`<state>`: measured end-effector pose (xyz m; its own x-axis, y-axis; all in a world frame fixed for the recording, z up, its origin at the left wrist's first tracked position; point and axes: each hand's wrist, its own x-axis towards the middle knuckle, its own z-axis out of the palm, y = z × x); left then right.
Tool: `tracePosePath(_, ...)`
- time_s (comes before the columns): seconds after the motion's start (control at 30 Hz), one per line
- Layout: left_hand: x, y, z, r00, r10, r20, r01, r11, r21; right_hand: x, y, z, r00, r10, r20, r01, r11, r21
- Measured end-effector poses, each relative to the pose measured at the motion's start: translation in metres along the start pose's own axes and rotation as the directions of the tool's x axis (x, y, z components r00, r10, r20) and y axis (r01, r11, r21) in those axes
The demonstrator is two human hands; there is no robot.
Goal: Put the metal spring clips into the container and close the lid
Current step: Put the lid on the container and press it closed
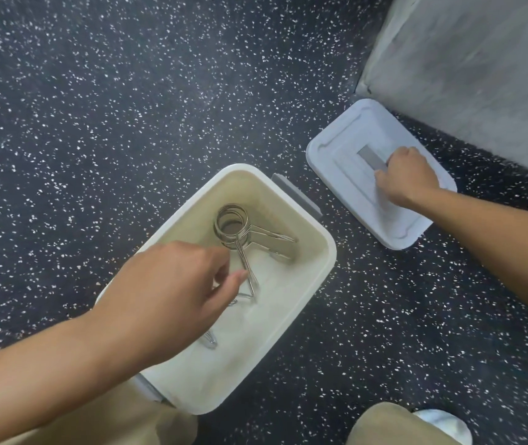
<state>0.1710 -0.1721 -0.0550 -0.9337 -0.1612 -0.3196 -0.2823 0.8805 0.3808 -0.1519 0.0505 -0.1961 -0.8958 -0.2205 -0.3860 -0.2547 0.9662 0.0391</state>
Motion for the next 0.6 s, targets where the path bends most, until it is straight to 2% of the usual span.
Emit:
tracePosePath(0.17, 0.0, -0.009, -0.005, 1.0, -0.012, -0.005, 0.012, 1.0, -0.006, 0.013, 0.003, -0.013, 0.991, -0.082, 0.11, 0.099, 0.983, -0.157)
tracePosePath(0.33, -0.001, -0.012, -0.009, 1.0, -0.02, -0.008, 0.02, 1.0, 0.007, 0.012, 0.001, -0.018, 0.982, -0.162, 0.094, 0.182, 0.941, -0.286)
tracePosePath(0.47, -0.002, -0.014, -0.015, 0.999, -0.031, -0.019, 0.031, 1.0, 0.003, 0.003, 0.002, -0.027, 0.961, -0.272, 0.058, 0.277, 0.928, -0.25)
tracePosePath(0.6, 0.0, -0.021, -0.024, 0.998, -0.036, -0.047, 0.036, 0.999, 0.003, -0.018, 0.0, -0.044, 0.948, -0.318, 0.016, 0.317, 0.935, -0.159)
